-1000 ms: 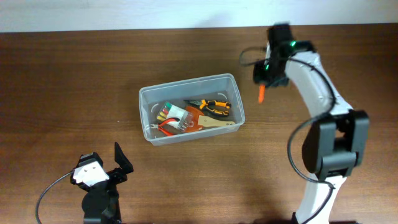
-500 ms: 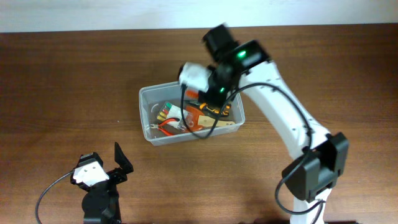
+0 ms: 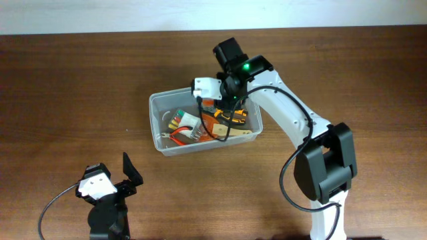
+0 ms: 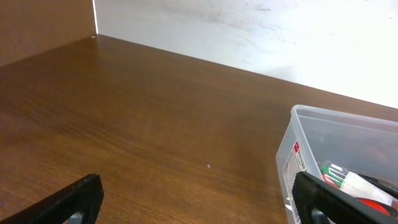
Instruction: Pack container
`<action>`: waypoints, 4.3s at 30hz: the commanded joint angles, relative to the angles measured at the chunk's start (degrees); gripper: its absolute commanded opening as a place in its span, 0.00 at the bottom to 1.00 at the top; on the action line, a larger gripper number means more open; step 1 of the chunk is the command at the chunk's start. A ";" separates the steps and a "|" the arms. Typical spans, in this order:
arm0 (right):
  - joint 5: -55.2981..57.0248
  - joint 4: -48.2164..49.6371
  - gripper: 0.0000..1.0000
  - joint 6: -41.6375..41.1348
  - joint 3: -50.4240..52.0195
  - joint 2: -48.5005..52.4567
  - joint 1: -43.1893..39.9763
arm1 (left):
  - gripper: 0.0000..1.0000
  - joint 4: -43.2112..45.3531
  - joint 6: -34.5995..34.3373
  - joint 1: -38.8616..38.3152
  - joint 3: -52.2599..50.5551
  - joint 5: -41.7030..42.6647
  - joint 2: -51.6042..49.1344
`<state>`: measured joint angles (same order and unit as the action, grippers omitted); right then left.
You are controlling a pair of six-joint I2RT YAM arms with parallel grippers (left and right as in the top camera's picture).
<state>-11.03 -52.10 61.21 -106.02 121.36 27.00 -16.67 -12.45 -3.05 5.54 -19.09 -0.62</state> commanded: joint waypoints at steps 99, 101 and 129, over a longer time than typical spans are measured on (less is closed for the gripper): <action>-10.16 12.04 0.99 -27.65 96.17 -121.09 -17.00 | 0.99 -0.04 0.50 -0.22 -0.22 -0.24 0.28; -10.16 12.07 0.99 -27.65 96.17 -121.15 -17.00 | 0.99 -0.04 0.50 -0.22 -0.22 -0.24 0.28; -10.16 12.04 0.99 -27.65 96.17 -121.11 -17.00 | 0.99 -0.04 0.50 -0.22 -0.22 -0.24 0.28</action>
<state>-20.08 -40.18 34.26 -10.15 0.91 10.48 -16.67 -12.45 -3.05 5.54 -19.11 -0.62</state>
